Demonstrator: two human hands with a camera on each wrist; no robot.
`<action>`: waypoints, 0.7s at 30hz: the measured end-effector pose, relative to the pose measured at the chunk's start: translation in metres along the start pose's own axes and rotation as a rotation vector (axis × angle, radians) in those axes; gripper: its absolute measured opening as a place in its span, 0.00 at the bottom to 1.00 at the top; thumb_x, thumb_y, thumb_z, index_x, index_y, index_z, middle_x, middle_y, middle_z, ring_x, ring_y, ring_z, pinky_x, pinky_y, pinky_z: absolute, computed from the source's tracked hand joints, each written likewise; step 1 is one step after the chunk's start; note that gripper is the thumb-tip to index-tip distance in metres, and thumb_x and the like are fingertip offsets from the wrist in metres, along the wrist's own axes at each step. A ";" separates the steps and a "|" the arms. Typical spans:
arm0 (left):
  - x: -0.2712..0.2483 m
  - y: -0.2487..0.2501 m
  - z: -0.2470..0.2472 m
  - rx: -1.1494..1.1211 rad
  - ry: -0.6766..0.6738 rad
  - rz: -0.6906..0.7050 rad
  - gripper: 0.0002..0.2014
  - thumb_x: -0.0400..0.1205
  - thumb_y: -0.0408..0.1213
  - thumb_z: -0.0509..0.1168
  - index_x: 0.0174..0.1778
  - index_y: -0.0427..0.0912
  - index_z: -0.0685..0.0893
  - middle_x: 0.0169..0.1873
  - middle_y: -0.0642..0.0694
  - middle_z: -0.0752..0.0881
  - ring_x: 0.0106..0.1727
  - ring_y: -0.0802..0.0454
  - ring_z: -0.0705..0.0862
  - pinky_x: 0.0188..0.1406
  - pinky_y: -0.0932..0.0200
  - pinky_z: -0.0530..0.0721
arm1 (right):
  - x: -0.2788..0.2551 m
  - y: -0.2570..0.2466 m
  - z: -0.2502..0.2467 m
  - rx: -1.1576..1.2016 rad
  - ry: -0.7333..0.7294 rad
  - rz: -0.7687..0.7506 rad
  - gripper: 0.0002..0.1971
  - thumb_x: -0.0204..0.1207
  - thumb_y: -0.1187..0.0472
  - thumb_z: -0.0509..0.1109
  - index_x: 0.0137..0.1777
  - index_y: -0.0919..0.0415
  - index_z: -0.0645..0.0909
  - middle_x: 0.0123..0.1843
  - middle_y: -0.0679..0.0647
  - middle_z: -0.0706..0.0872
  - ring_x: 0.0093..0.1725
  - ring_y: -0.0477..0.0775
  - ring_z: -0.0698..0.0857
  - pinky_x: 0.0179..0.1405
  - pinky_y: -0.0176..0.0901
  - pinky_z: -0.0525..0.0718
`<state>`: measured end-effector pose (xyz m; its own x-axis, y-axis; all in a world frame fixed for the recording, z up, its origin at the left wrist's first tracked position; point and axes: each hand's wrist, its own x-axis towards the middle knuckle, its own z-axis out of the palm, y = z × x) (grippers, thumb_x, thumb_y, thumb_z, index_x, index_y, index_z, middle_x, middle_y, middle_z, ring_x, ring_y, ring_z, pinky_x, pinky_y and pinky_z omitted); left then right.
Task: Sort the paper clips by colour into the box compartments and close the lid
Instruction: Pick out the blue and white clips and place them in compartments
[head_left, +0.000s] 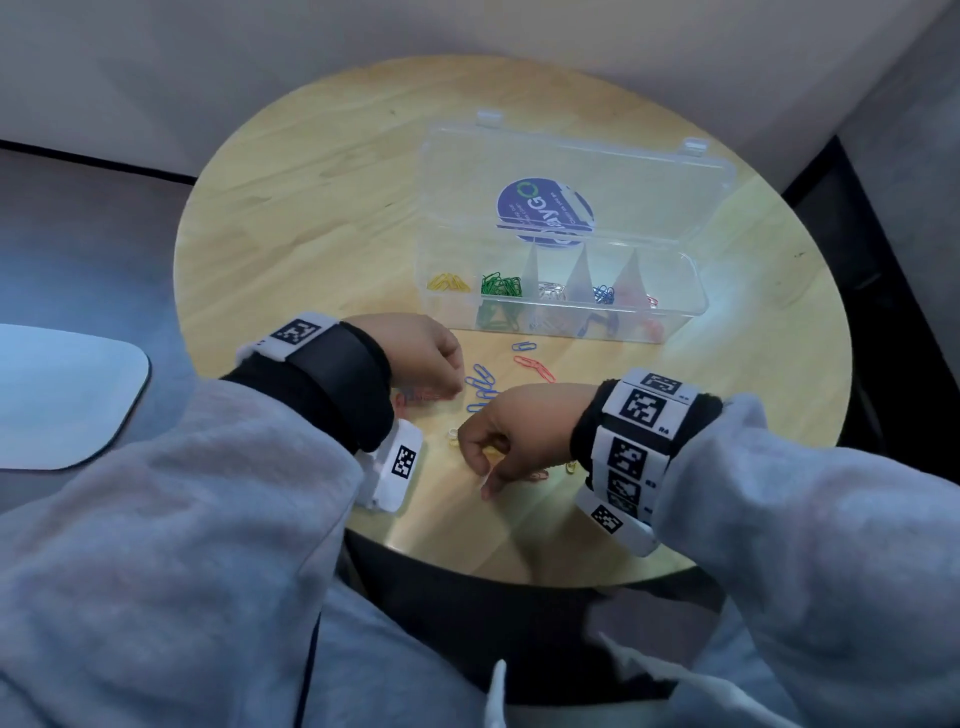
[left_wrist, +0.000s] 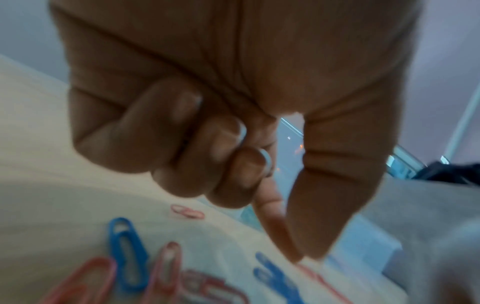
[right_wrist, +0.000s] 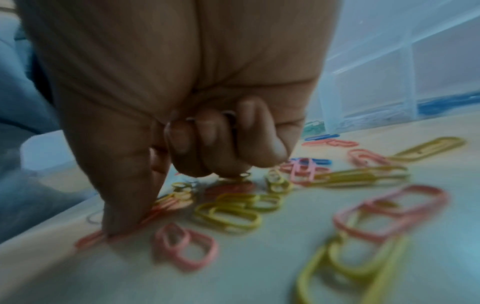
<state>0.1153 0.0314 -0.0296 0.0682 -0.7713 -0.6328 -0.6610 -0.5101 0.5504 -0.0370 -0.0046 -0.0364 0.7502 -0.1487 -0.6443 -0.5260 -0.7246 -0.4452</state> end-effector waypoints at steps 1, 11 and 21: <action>0.000 -0.001 0.003 0.009 -0.003 -0.001 0.06 0.72 0.31 0.69 0.33 0.47 0.84 0.24 0.50 0.82 0.28 0.51 0.80 0.36 0.56 0.84 | -0.001 0.002 0.000 -0.004 0.021 0.010 0.08 0.70 0.54 0.75 0.41 0.56 0.80 0.18 0.47 0.77 0.22 0.42 0.73 0.23 0.25 0.69; -0.003 0.019 0.024 0.410 -0.012 0.032 0.05 0.71 0.41 0.73 0.36 0.50 0.82 0.26 0.54 0.80 0.32 0.55 0.77 0.30 0.64 0.71 | -0.021 0.029 -0.020 0.308 0.265 0.139 0.10 0.73 0.62 0.70 0.33 0.48 0.76 0.22 0.43 0.75 0.23 0.41 0.71 0.32 0.36 0.71; -0.002 0.022 0.028 0.503 -0.034 0.036 0.06 0.72 0.35 0.71 0.32 0.48 0.80 0.27 0.53 0.78 0.34 0.53 0.76 0.26 0.65 0.68 | -0.033 0.054 -0.026 1.019 0.502 0.283 0.16 0.77 0.71 0.58 0.28 0.58 0.69 0.24 0.53 0.71 0.19 0.47 0.66 0.15 0.30 0.60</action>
<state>0.0799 0.0324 -0.0310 0.0200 -0.7682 -0.6399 -0.9412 -0.2304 0.2472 -0.0796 -0.0561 -0.0227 0.5087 -0.6324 -0.5842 -0.6068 0.2181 -0.7644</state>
